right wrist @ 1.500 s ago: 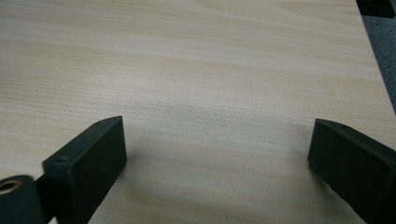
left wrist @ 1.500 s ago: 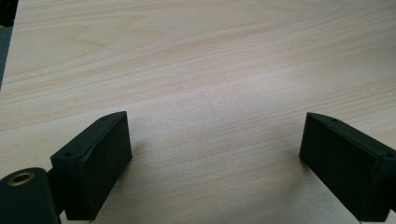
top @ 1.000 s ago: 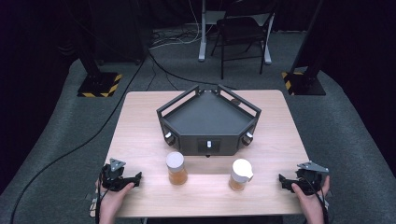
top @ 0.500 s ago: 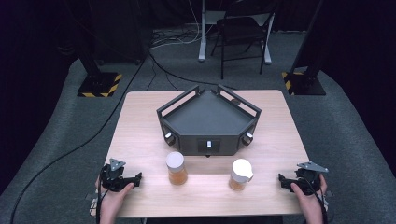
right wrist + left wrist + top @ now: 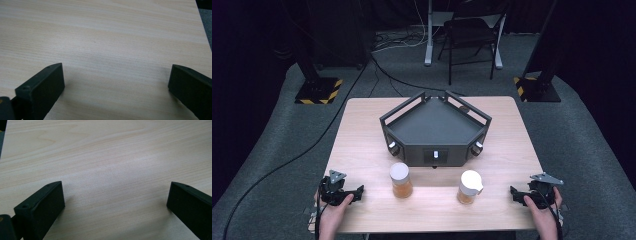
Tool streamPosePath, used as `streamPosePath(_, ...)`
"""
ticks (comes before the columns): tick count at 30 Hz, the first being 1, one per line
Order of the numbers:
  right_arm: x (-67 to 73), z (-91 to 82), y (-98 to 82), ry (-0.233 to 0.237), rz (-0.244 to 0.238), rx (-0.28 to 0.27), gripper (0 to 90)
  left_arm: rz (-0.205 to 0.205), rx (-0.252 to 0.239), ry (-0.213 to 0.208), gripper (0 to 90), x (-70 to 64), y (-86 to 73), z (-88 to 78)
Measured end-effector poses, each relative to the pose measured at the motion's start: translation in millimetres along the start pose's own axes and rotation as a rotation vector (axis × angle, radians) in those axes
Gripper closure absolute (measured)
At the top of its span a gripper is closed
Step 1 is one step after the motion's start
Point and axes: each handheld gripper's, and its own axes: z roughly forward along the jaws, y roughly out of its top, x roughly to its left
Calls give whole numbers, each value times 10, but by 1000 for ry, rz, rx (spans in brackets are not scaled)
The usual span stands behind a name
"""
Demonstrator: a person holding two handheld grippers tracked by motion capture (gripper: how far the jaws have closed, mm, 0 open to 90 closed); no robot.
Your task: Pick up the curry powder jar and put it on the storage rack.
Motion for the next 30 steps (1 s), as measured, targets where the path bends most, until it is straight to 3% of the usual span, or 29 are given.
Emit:
streamPosePath(6,-1,0,0,0,0,0,0,9,12,-54,47,66,52,-63)
streamPosePath(14,-1,0,0,0,0,0,0,35,-44,-119,56,32,101,-218)
streamPosePath(19,-3,1,1,2,-1,0,0,43,-52,-180,73,61,150,-292)
streamPosePath(28,-5,2,0,2,-2,-1,0,77,-112,-228,87,-7,175,-444)
streamPosePath(30,-5,2,1,2,-3,-1,0,78,-131,-264,88,-3,178,-470)
